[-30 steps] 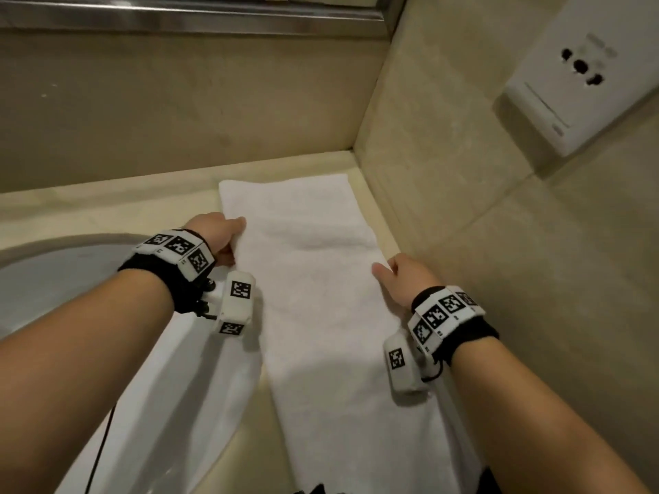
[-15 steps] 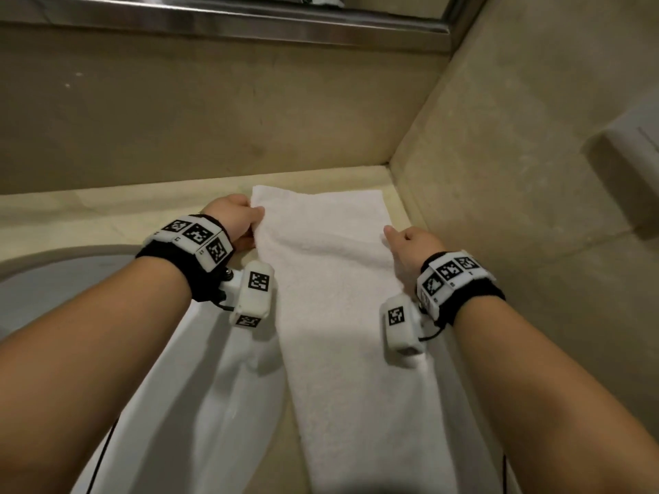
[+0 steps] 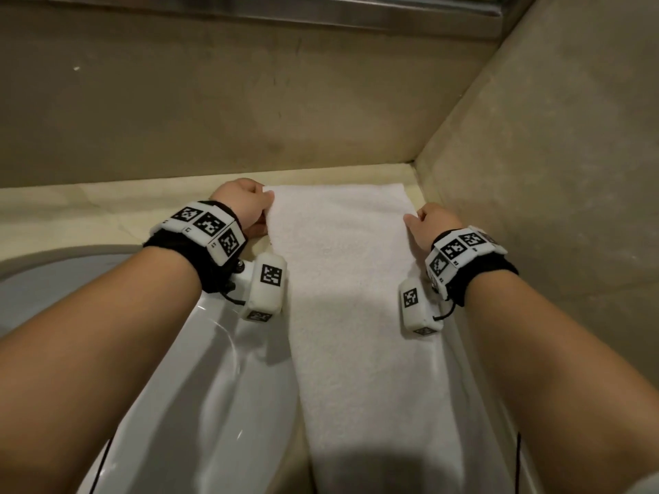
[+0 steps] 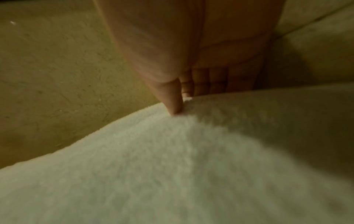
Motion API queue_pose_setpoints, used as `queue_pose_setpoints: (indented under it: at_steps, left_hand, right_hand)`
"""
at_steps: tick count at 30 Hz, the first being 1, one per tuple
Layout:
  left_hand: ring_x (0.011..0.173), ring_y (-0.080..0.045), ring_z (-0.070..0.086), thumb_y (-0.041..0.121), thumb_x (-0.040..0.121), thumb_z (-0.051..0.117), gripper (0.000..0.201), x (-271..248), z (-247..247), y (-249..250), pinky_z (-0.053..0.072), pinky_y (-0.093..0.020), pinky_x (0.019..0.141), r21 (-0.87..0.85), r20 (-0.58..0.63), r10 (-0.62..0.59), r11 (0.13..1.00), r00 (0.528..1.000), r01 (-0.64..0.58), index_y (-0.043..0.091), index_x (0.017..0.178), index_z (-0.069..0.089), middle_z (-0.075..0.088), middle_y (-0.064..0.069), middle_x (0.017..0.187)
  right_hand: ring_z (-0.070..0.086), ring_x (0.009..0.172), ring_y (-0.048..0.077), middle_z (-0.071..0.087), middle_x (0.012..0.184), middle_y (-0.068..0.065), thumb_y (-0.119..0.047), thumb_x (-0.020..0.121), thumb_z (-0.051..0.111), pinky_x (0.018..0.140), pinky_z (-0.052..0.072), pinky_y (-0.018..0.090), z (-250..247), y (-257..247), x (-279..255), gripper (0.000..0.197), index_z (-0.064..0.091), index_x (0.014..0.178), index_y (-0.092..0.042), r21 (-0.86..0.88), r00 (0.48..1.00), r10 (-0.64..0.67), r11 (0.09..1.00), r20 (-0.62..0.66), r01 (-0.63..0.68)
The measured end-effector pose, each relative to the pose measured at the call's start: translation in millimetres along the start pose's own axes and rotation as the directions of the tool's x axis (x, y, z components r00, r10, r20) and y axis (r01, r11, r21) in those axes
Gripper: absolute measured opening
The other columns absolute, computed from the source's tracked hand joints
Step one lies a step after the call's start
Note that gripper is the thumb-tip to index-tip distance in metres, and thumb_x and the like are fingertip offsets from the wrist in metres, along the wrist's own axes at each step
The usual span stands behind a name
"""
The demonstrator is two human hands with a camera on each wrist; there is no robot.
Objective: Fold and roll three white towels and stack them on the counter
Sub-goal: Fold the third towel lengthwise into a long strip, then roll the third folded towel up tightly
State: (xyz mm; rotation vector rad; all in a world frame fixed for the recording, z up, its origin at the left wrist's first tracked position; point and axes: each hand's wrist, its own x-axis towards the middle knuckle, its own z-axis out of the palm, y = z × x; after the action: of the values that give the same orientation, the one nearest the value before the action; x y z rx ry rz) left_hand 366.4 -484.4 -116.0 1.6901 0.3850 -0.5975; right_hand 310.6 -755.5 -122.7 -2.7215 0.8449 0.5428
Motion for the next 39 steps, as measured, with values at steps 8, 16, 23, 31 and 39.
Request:
queue_pose_setpoints:
  at_steps: [8, 16, 23, 31, 39]
  left_hand:
    - [0.068, -0.018, 0.062, 0.021, 0.088, 0.059, 0.010, -44, 3, -10, 0.054, -0.020, 0.045, 0.155, 0.145, -0.078, 0.986, 0.986, 0.055, 0.015, 0.081, 0.055, 0.064, -0.006, 0.082]
    - [0.066, -0.019, 0.062, 0.009, 0.083, 0.064, 0.017, -123, 16, -75, 0.058, -0.029, 0.069, 0.188, 0.234, -0.141, 0.977, 0.962, 0.097, 0.011, 0.073, 0.050, 0.060, -0.006, 0.070]
    - [0.064, -0.018, 0.057, 0.007, 0.090, 0.054, 0.013, -144, 19, -89, 0.057, -0.025, 0.057, 0.106, 0.163, -0.137, 0.987, 0.977, 0.121, 0.009, 0.077, 0.052, 0.058, -0.008, 0.074]
    - [0.089, -0.030, 0.062, 0.018, 0.081, 0.064, 0.045, -110, 11, -53, 0.053, -0.041, 0.085, 0.530, -0.057, 0.235, 0.831, 0.970, -0.170, 0.017, 0.122, 0.044, 0.060, -0.009, 0.095]
    - [0.082, -0.016, 0.053, 0.017, 0.082, 0.065, 0.030, -83, 4, -56, 0.044, -0.027, 0.078, 0.563, 0.003, 0.305, 0.786, 0.952, -0.254, 0.012, 0.112, 0.060, 0.050, 0.008, 0.073]
  right_hand:
    - [0.054, 0.090, 0.028, 0.061, 0.111, 0.013, -0.029, 0.091, 0.049, 0.072, 0.038, 0.029, 3, 22, -45, 0.030, 0.050, 0.112, -0.008, 0.062, 1.000, -0.007, 0.998, 0.014, 0.006]
    - [0.054, 0.111, 0.032, 0.057, 0.124, 0.016, -0.028, 0.091, 0.051, 0.088, 0.042, 0.032, 22, 71, -134, 0.038, 0.048, 0.121, -0.004, 0.133, 0.997, 0.005, 0.991, 0.077, -0.015]
    - [0.054, 0.073, 0.028, 0.053, 0.071, 0.011, -0.045, 0.094, 0.038, 0.081, 0.041, 0.033, 2, 62, -133, 0.045, 0.051, 0.068, -0.011, 0.301, 0.964, -0.031, 0.952, 0.265, -0.052]
    - [0.054, 0.073, 0.023, 0.052, 0.076, 0.002, -0.014, 0.087, 0.054, 0.065, 0.041, 0.025, -7, 41, -91, 0.022, 0.053, 0.108, -0.018, 0.403, 0.984, -0.172, 0.898, -0.051, 0.178]
    - [0.054, 0.108, 0.023, 0.059, 0.122, 0.007, -0.020, 0.086, 0.062, 0.083, 0.037, 0.023, -8, 29, -65, 0.031, 0.058, 0.117, -0.018, 0.201, 0.964, -0.262, 0.948, 0.047, 0.247]
